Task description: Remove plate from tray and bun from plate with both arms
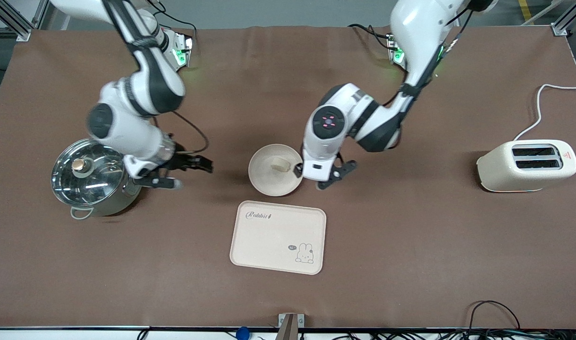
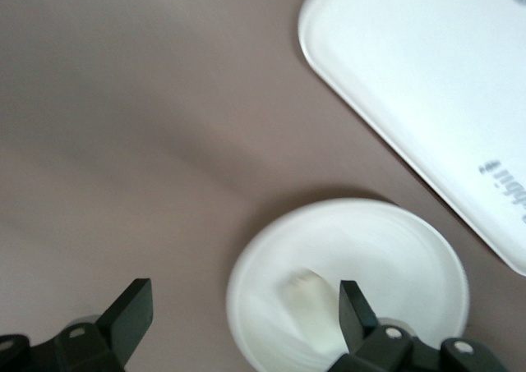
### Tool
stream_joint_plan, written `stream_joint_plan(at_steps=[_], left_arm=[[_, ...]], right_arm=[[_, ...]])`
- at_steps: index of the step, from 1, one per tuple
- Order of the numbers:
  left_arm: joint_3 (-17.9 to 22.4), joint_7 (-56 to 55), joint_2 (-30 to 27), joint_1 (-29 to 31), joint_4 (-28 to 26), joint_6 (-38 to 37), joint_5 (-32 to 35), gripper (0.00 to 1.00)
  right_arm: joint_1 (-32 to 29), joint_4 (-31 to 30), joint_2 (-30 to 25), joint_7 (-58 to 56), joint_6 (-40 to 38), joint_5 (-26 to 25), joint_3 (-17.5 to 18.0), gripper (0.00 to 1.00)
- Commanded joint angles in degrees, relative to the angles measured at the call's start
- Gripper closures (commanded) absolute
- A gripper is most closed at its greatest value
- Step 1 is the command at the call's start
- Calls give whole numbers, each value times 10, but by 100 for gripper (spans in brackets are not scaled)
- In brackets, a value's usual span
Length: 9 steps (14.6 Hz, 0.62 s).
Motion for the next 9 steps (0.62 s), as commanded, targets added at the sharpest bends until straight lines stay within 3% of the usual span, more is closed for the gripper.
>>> stream_joint_plan(at_steps=[1,3,7,8,9], left_arm=[[8,-105,50,-33,42,49,8,0],[8,-180,60,-50,41,69,8,0],[14,-277,92,-84,41,115,29,0],[14,-290,98,-85,40,116,37,3],[14,-297,105,-85,41,116,47,12]], right_arm=[[-51,-2,-63,-3,-73,-61,8,0],[-73,21,-101,-3,-149,-119,8,0],[-147,36,-205,-78,-249,-131,-3,0],[-159,36,-218,-99,-256,-131,-12,0],[-167,38,-226,-124,-267,-131,-23,0]])
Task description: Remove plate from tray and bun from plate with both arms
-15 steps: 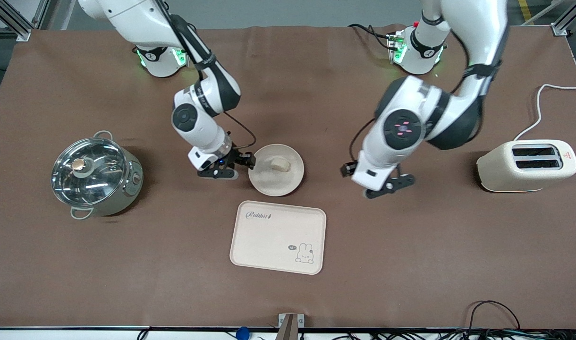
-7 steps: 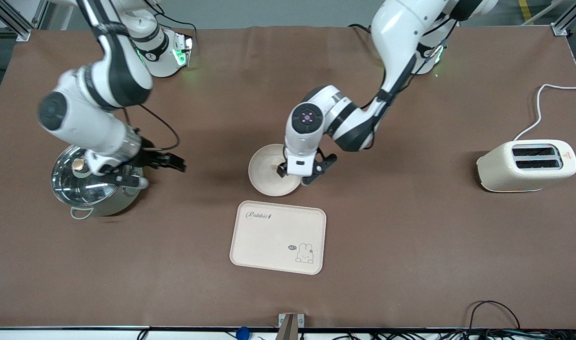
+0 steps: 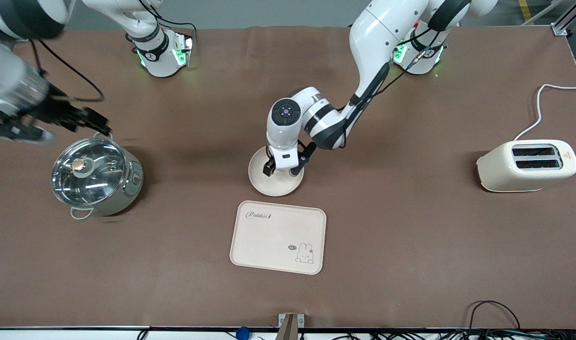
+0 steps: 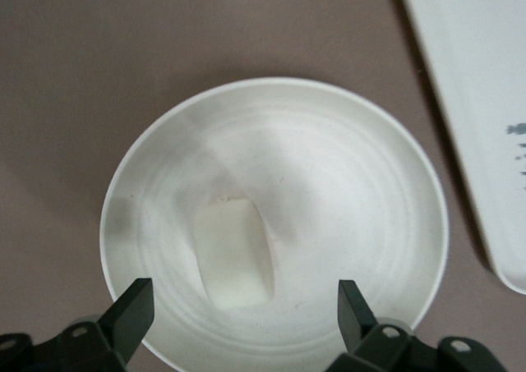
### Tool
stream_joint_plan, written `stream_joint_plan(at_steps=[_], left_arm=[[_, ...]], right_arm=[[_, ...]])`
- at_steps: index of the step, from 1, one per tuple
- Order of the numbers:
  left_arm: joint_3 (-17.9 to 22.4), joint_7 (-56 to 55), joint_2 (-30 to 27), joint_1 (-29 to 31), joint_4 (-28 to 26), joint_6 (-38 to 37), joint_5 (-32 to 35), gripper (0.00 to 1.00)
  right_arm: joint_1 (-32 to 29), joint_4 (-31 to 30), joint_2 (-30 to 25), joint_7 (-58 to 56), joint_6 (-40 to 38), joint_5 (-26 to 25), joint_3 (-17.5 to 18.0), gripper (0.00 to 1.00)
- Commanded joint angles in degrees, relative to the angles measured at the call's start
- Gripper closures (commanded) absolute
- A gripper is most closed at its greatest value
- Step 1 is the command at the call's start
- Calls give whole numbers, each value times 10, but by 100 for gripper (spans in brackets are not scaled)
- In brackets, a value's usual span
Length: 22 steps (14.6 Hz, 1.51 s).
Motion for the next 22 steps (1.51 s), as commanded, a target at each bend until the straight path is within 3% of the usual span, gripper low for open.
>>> stream_joint_plan(at_steps=[1,4,5,7,8,10,13,16,22], left_arm=[[7,-33,23,-8,13,8,23,16],[7,-35,33,-8,12,19,24,17],[7,-35,36,-8,12,22,24,25],[7,-32,34,-6,12,22,24,59],[7,-30,31,-5,13,20,25,70],[12,-29,17,-1,14,-1,42,81],[12,-9,-19,27,17,-66,80,80],[11,91,-67,101,14,-122,82,78],[5,290,-83,256,-3,-143,81,77]], right_arm=[[-31,-1,-30,-65,-32,-8,-19,0],[-51,66,-30,-75,-72,-22,-18,0],[-51,72,-29,-75,-73,-30,-19,0],[-55,96,-28,-73,-86,-31,-17,0],[-59,113,-18,-66,-100,-31,-15,0],[-62,158,27,-62,-106,-30,-10,0],[-62,167,49,-62,-99,-30,-10,0],[-56,171,49,-63,-102,-30,-8,0],[-31,175,49,-68,-117,-36,-8,0]])
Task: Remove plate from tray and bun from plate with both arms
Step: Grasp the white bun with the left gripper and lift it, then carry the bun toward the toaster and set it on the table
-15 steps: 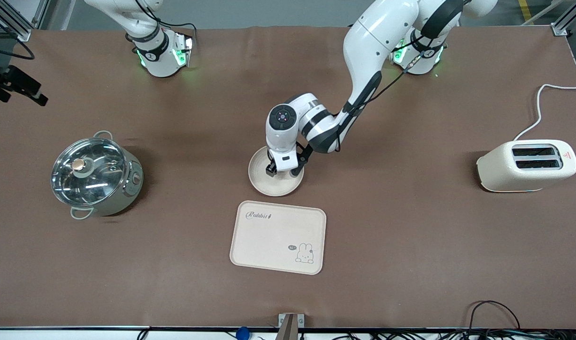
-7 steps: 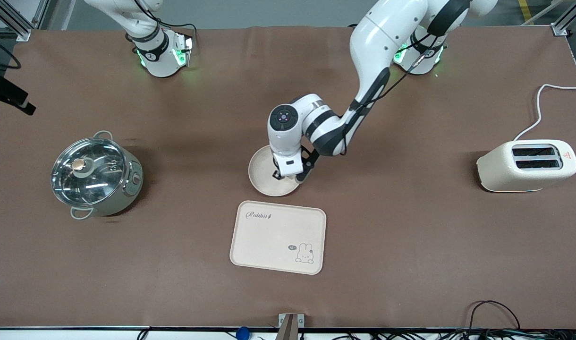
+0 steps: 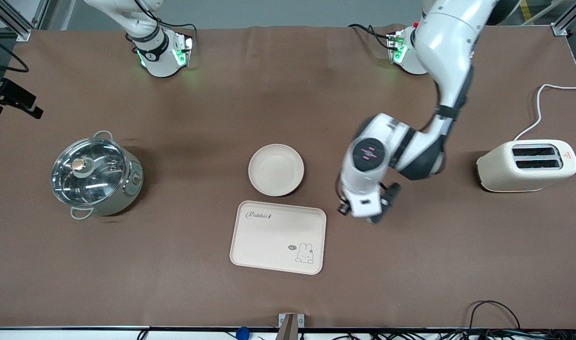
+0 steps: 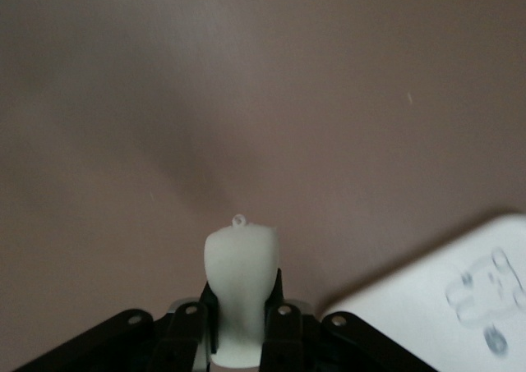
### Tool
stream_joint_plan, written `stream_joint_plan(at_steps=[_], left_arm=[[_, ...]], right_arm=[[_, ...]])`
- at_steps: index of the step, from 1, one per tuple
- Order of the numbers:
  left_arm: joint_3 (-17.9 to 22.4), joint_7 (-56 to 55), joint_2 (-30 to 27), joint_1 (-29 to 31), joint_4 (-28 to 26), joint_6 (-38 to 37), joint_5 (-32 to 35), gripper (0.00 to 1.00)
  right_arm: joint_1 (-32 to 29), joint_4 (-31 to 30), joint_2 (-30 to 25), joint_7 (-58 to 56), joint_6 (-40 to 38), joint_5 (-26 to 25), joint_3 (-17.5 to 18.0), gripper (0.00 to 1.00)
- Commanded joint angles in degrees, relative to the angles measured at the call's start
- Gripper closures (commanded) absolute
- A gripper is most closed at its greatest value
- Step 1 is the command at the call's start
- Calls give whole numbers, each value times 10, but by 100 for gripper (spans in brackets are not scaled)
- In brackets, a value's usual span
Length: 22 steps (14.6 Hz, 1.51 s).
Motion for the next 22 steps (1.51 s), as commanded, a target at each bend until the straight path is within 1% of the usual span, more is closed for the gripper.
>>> stream_joint_plan(at_steps=[1,2,5,9,10,11,12,13,14,16,18,20,22], left_arm=[[-9,69,-7,49,-36,-2,5,76],[-10,97,-6,71,-47,-1,5,74],[-10,135,5,106,-69,11,6,72],[-9,162,29,132,-75,20,6,70],[-9,177,30,145,-79,22,7,65],[-9,189,34,150,-85,31,6,59],[-9,196,34,157,-91,39,6,43],[-9,200,34,162,-93,41,7,19],[-9,206,33,162,-93,41,6,0],[-9,207,31,163,-87,41,6,0],[-10,210,16,165,-82,40,6,0],[-10,241,-19,166,-73,28,5,0],[-10,298,-49,168,-66,-1,5,0]], right_arm=[[7,5,-2,-2,-17,-16,1,0],[9,5,-2,-2,-30,-17,1,0],[10,5,-2,-2,-38,-17,0,0],[24,5,-7,6,-59,-17,1,0],[30,5,-8,6,-59,-17,2,0],[30,5,-8,6,-59,-17,1,0],[30,5,-8,5,-58,-18,1,0],[30,5,-7,5,-55,-18,1,0],[30,5,-6,4,-52,-18,1,0],[30,6,-6,2,-45,-25,1,0],[30,6,-6,3,-42,-25,1,0],[29,5,-5,5,-41,-25,0,0],[29,7,-4,5,-40,-23,0,0]])
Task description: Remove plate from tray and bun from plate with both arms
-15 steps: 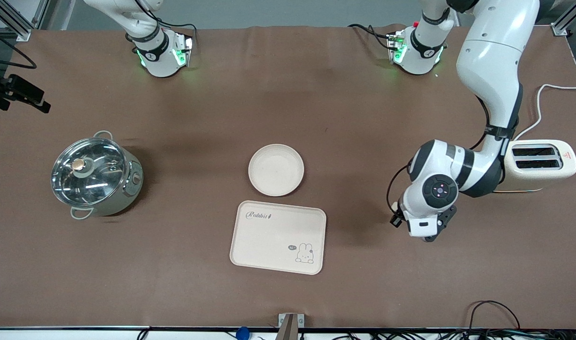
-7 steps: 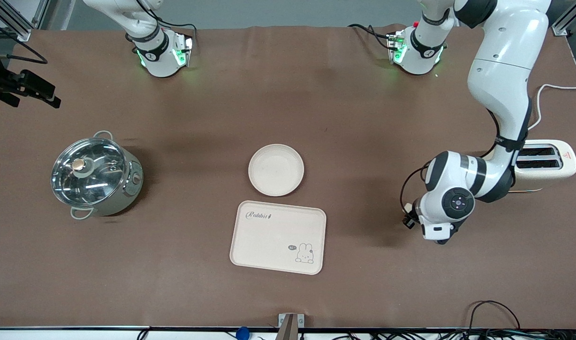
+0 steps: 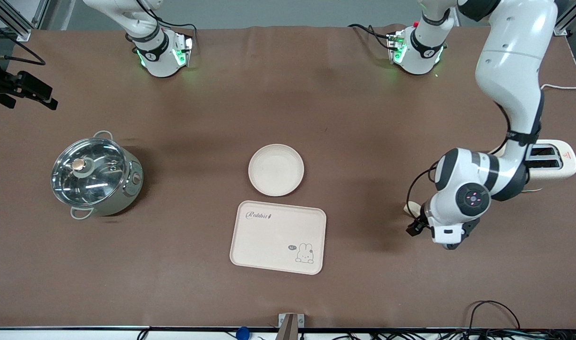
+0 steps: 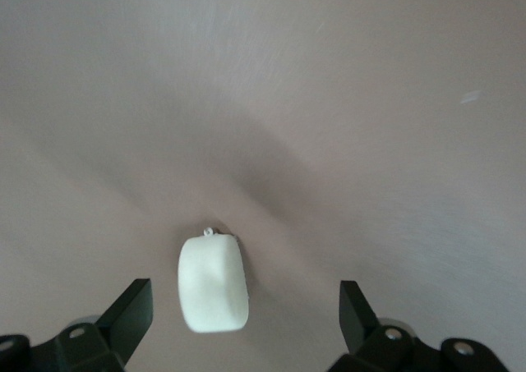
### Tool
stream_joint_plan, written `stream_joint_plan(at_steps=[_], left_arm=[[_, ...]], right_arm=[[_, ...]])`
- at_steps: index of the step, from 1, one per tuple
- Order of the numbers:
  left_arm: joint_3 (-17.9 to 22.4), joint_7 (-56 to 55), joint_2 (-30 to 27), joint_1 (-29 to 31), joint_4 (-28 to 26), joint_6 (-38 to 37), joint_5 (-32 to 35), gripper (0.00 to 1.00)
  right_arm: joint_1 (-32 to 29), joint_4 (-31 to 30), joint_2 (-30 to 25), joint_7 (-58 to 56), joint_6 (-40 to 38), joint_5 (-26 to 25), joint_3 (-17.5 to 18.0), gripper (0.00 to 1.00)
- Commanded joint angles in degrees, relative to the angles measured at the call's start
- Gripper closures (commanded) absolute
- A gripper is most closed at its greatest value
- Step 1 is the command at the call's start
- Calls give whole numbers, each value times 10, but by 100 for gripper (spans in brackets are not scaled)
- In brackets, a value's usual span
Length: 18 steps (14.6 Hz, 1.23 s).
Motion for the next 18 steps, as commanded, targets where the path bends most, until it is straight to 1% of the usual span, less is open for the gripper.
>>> stream_joint_plan(at_steps=[1,4,7,9,13,15,16,18], left_arm=[[-4,73,-66,7,-3,-46,1,0],[-5,136,-133,18,-2,-131,-1,0],[-6,264,-207,23,-2,-219,-3,0],[-6,329,-253,23,-2,-266,-15,0],[-1,470,-330,23,-6,-299,-35,0],[6,521,-359,23,-13,-321,-66,0],[16,538,-374,23,-18,-339,-82,0],[29,562,-421,23,-53,-345,-114,0]], right_arm=[[4,4,-3,6,0,-9,-1,0],[2,3,-3,6,-3,-9,-1,0],[1,3,-3,6,-1,-10,-2,0],[2,3,-3,6,-1,-9,-2,0],[2,-6,-3,8,-8,-5,-1,0],[0,-12,-3,7,-8,-6,-3,0],[0,-13,-3,7,-3,-5,-3,0],[-6,-18,0,5,26,-6,-3,0]])
